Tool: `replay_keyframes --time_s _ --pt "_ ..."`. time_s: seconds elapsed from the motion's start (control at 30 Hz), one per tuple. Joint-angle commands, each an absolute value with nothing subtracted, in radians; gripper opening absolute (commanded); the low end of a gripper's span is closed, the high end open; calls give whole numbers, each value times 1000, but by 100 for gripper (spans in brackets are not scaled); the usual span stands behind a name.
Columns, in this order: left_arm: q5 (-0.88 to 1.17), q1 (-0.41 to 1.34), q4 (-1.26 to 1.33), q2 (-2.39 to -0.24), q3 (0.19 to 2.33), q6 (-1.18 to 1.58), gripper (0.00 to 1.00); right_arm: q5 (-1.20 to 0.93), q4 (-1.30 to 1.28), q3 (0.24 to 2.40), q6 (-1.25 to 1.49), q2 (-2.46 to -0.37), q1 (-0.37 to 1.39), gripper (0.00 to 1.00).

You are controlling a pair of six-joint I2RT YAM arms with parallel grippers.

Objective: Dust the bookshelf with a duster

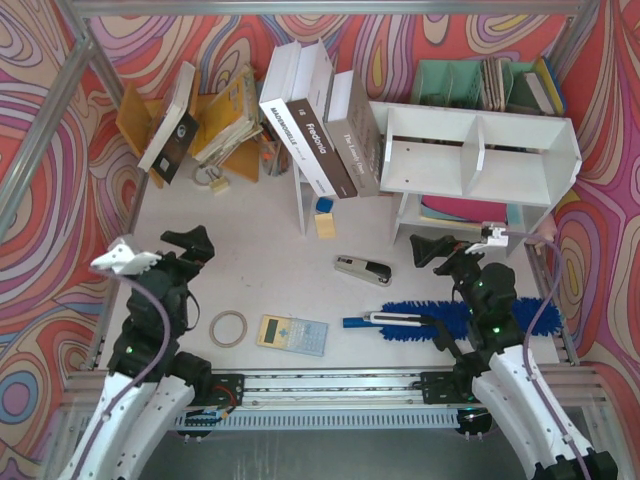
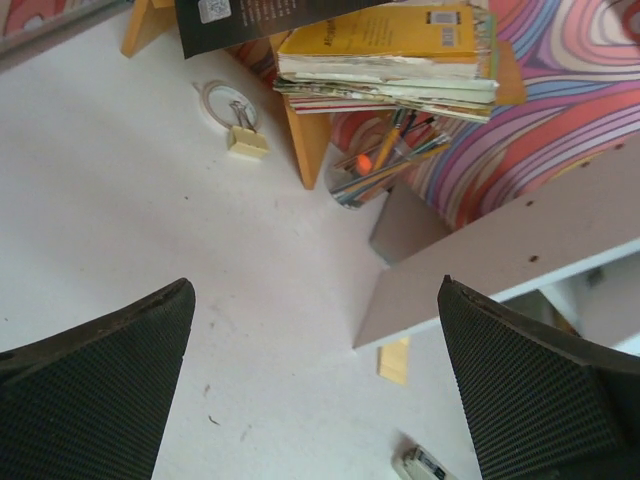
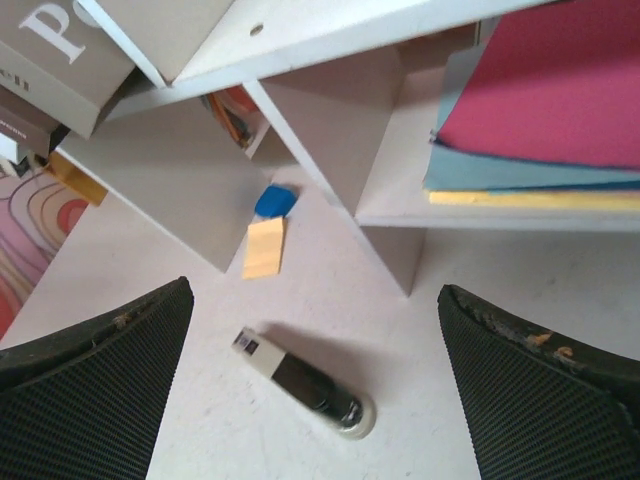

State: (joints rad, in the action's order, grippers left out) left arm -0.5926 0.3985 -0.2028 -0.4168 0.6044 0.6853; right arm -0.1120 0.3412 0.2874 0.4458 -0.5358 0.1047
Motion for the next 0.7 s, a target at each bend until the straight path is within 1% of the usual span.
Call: replay_keyframes --time_s 0.0,0.07,0.17,0.23,0.33,0.4,0.5,0.53,0.57,0.6,0.67 --pt "-526 399 -308 -292 569 754 99 -195 141 363 528 -538 108 99" --pt "-490 400 -359 -287 594 719 98 -214 41 422 537 -585 111 99" --pt "-380 400 -448 -364 673 679 98 -186 -96 509 586 -633 145 99" --pt "-320 400 -493 -418 696 671 98 -58 -181 561 623 -628 232 99" --pt "-250 410 -485 -457 678 673 98 190 -319 641 688 -662 435 99" --pt "-227 419 -468 -484 675 669 98 359 -380 684 771 -747 574 99" --pt "-222 429 -496 -569 727 653 98 700 -565 793 1010 -887 871 99" --pt "-223 431 -505 -584 742 651 98 802 -665 841 1097 -940 962 99" --pt "-222 431 -512 -594 754 649 98 878 -706 887 1155 -1007 1038 98" --pt "-216 432 -518 -598 762 646 98 914 -769 942 1174 -1075 1091 98" --pt "-217 433 -522 -593 770 645 98 905 -888 1052 1240 -1202 1131 97"
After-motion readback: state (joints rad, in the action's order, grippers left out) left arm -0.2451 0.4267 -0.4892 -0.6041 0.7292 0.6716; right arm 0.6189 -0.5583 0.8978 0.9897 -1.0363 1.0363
